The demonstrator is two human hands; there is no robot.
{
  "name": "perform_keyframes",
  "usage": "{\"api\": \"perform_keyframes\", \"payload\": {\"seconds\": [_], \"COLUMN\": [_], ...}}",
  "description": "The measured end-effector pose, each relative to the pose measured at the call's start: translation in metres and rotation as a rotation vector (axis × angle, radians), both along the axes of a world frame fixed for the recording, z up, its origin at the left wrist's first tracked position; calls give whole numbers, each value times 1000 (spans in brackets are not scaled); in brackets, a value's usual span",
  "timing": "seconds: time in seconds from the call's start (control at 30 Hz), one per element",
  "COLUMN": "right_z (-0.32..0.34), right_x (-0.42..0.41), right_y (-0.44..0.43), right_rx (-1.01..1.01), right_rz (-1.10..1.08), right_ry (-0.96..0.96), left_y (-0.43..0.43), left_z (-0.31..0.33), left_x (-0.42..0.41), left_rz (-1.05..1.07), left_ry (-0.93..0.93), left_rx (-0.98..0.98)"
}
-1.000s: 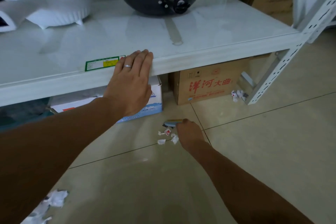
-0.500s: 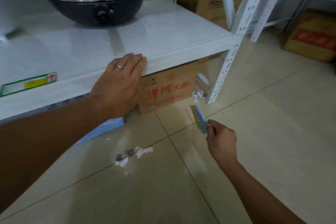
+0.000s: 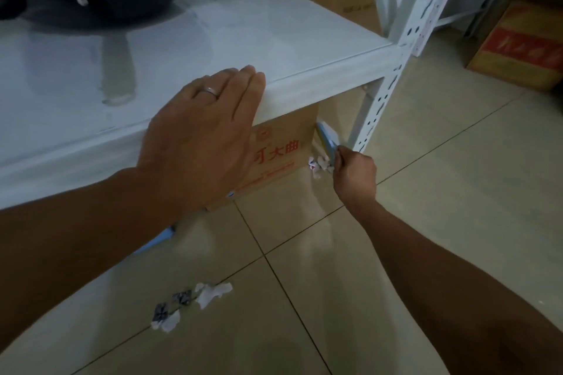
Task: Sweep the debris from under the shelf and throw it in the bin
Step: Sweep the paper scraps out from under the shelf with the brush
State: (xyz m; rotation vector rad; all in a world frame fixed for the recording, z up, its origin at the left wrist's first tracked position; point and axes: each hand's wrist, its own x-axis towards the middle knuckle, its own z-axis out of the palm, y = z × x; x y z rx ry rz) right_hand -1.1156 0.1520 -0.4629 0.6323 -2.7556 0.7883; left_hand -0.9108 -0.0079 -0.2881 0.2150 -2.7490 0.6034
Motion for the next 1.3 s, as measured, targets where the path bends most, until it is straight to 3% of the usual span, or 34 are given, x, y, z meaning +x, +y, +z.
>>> {"api": "perform_keyframes", "payload": {"seconds": [0.43, 0.6, 0.73, 0.9, 1.13, 1.3], "right_z": [-17, -1, -6, -4, 6, -5], "right_x": [-43, -41, -46, -52, -54, -57], "right_y": [-27, -22, -36, -41, -32, -49], "right_rx": [419, 228, 280, 177, 130, 162], "right_rz": [-16, 31, -28, -65, -30, -77], "right_ry": [-52, 44, -28, -169, -7, -57], "left_y": [-7, -7, -6, -6, -6, -7], "left_z": [-9, -9, -8, -9, -11, -10], "left_x": [-4, -4, -4, -4, -5, -5], "left_rz": [-22, -11, -15, -14, -13, -18], "left_ry": [17, 15, 22, 17, 30, 28], "left_rx": [9, 13, 13, 13, -8, 0]}}
